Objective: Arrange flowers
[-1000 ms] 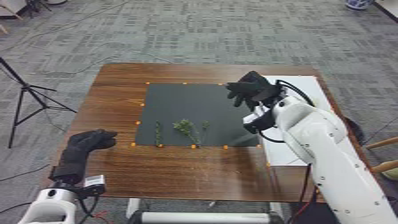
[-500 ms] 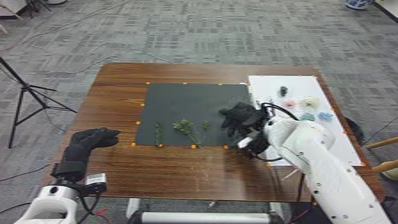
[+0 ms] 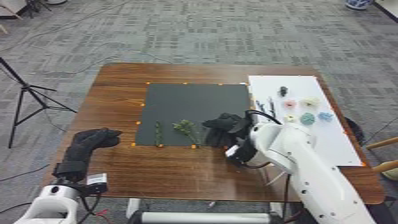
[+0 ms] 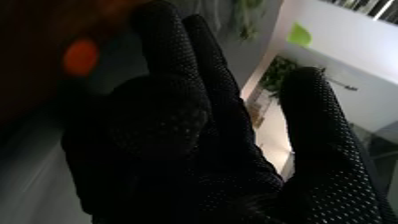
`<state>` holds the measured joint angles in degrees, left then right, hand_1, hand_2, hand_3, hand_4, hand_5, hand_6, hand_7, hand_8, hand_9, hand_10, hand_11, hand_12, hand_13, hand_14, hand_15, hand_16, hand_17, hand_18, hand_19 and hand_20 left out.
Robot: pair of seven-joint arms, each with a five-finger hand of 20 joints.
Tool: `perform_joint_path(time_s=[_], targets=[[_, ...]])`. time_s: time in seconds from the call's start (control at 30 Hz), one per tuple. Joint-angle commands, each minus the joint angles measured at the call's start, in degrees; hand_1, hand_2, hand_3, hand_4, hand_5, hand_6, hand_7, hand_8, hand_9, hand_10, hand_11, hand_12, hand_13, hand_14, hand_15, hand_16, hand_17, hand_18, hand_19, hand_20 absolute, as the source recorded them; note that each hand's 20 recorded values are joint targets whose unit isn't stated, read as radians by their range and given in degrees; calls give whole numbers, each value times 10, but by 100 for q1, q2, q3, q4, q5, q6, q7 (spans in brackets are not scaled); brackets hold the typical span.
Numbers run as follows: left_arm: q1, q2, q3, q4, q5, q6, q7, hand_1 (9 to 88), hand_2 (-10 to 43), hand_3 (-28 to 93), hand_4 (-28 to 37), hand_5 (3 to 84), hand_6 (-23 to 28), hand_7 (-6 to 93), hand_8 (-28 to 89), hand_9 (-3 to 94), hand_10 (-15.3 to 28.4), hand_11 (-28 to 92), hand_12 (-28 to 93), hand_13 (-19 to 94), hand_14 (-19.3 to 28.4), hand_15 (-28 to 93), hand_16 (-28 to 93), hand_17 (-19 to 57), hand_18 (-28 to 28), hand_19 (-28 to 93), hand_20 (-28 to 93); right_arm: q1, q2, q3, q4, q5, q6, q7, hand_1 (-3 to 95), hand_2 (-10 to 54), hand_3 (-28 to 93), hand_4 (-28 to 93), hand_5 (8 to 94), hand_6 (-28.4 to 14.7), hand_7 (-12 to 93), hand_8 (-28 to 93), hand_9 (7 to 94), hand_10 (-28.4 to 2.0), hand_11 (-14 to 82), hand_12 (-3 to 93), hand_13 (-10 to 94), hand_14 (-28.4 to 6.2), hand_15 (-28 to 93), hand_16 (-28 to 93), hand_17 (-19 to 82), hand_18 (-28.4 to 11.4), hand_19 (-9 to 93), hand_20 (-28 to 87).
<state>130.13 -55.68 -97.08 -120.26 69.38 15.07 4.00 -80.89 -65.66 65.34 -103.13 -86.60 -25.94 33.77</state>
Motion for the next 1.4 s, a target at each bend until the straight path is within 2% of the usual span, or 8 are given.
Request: perform_joint_path(time_s=[0.03,0.47,0.6,0.67,0.8,1.0,1.2,1.4], targets=[[-47,-41,3,0,28,-121,-50,286,107,644,-270,588,16,224,-78,577,150,292,186,429,194,384,21,30,159,261,267,67,-246,-329,22,-123,-192,23,287,179,407,-84,732,-58,124,-57,820,-184,116,181,936,-64,521,355,651,-147,932,580],[20,-82,-3,-41,25,-42,0,285,107,644,-270,588,17,222,-78,575,150,293,187,428,194,383,22,29,159,262,266,14,396,505,-254,-323,47,-245,289,160,429,-79,738,-60,127,-54,832,-180,130,188,936,-63,522,358,652,-147,932,580],[112,-35,-34,-71,-27,43,34,285,107,644,-270,588,16,223,-78,575,150,293,188,429,194,384,22,29,159,262,266,-114,856,877,-559,-910,1129,-773,316,51,485,-67,746,-64,132,-50,860,-169,170,204,937,-56,534,346,667,-131,932,560],[122,-52,-41,-80,-6,37,20,285,107,644,-270,588,16,223,-78,575,150,292,188,428,192,384,22,29,159,262,266,-110,1118,851,-614,-1423,1833,-977,325,-41,567,-83,745,-67,138,-43,862,-159,185,215,937,-54,538,340,669,-126,932,558],[127,-73,-44,-87,7,28,1,286,107,643,-270,588,16,222,-79,577,151,292,187,428,193,384,22,30,159,261,266,56,1310,710,-347,-3165,2488,-1018,348,-94,591,-102,709,-67,183,-16,838,-148,262,264,931,-49,528,367,658,-125,932,569],[82,-99,-28,-84,47,-37,-29,286,107,644,-269,588,16,223,-78,577,151,291,187,428,193,383,21,29,159,262,267,215,1140,684,262,-3880,2025,-739,295,-95,576,-116,722,-70,239,-16,857,-142,382,329,936,-43,559,350,674,-122,932,582],[79,-108,-27,-90,38,-4,-23,287,106,644,-269,589,16,223,-79,582,150,288,185,428,195,384,22,29,160,262,266,325,1124,446,579,-4346,1693,-779,290,-95,541,-122,716,-76,241,-19,854,-145,381,334,937,-42,558,344,676,-120,932,587],[139,-112,-65,-141,52,25,-40,289,106,644,-267,589,16,222,-79,588,150,284,183,428,195,382,22,30,160,261,266,756,1080,113,658,-4605,673,-921,272,-95,504,-124,699,-93,209,-17,840,-155,346,320,932,-45,541,371,665,-120,932,583]])
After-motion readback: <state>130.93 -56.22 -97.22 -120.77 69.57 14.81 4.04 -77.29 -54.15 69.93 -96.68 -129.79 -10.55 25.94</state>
